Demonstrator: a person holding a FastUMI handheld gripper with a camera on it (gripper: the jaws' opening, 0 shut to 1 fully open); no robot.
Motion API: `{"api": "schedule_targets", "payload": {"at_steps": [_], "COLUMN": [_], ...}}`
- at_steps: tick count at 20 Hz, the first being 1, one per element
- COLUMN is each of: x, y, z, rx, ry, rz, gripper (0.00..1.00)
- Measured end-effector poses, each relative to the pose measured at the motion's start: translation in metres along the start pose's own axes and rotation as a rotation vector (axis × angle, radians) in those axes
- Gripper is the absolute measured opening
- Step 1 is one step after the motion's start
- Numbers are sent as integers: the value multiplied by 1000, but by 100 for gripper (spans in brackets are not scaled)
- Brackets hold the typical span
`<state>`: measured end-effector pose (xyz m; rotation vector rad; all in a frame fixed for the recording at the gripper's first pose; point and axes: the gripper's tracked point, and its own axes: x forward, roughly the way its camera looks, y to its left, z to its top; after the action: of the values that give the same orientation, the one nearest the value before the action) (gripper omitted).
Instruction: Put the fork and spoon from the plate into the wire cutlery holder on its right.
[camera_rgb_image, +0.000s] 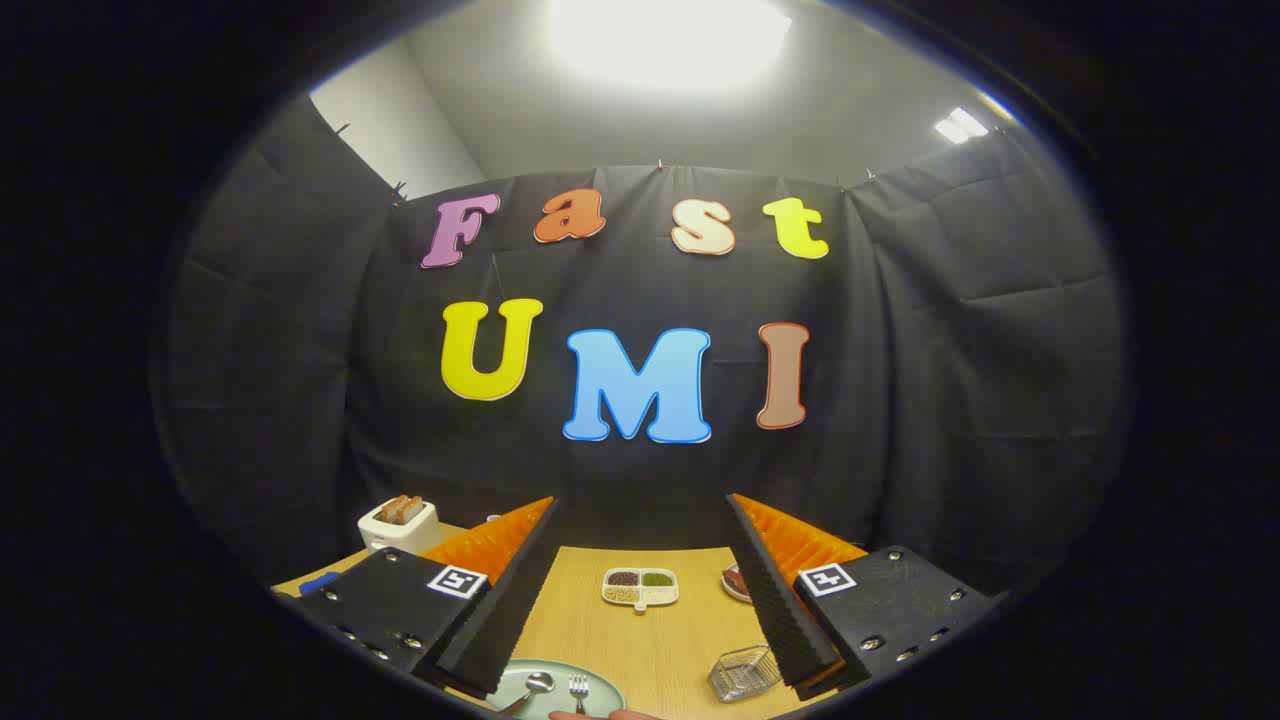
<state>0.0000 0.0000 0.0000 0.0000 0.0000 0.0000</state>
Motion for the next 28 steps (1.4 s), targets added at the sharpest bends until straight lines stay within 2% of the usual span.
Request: {"api": "schedule_targets", "payload": {"at_steps": [2, 16, 23, 28], "x": [-5, 10, 7, -5], "y": [10, 17, 41, 62], "z": [-3, -52, -113, -173], "rx": [-5, -2, -58, -100], "ry": [8, 120, 271, 468], "rz": [27, 41, 145, 244], "gripper": [98, 98, 98, 98]}}
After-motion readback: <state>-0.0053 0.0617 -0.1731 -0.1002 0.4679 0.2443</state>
